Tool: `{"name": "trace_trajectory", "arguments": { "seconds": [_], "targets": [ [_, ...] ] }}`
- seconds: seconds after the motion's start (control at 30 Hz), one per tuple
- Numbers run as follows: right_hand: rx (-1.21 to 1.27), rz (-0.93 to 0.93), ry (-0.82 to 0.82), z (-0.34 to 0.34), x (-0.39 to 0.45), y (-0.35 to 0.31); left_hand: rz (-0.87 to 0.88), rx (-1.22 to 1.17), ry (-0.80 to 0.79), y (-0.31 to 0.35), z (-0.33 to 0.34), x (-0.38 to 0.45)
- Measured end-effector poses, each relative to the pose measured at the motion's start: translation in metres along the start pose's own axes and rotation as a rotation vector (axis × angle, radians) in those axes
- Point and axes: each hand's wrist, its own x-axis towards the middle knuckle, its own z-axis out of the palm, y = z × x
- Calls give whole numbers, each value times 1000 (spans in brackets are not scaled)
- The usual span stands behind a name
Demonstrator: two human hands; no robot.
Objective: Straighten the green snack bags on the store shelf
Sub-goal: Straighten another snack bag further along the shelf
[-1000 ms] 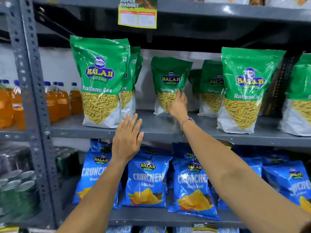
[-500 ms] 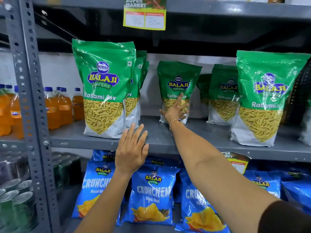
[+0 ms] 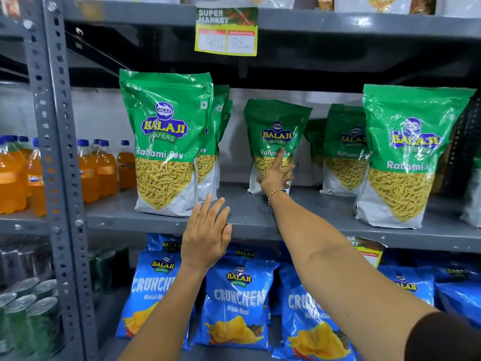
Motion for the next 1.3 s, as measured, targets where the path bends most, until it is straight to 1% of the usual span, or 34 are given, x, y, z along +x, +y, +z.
{"name": "trace_trajectory", "arguments": {
  "seconds": [0.2, 0.3, 0.5, 0.63, 0.9, 1.3],
  "targets": [
    [2, 6, -7, -14, -17, -2, -6, -10, -17, 1, -2, 1],
    [-41, -1, 42, -21, -29, -2, -23, -31, -30, 2, -5, 1],
    [-109, -76, 120, -38, -61, 2, -33, -51, -79, 3, -10, 1],
    [-88, -67, 110, -49, -79, 0, -39, -57, -96, 2, -11, -1],
    [-93, -128, 144, -69, -108, 4, -48, -92, -169, 3, -19, 0],
    [-136, -182, 178, -86, -137, 7, -61, -108, -203, 4, -23, 2]
  ]
}}
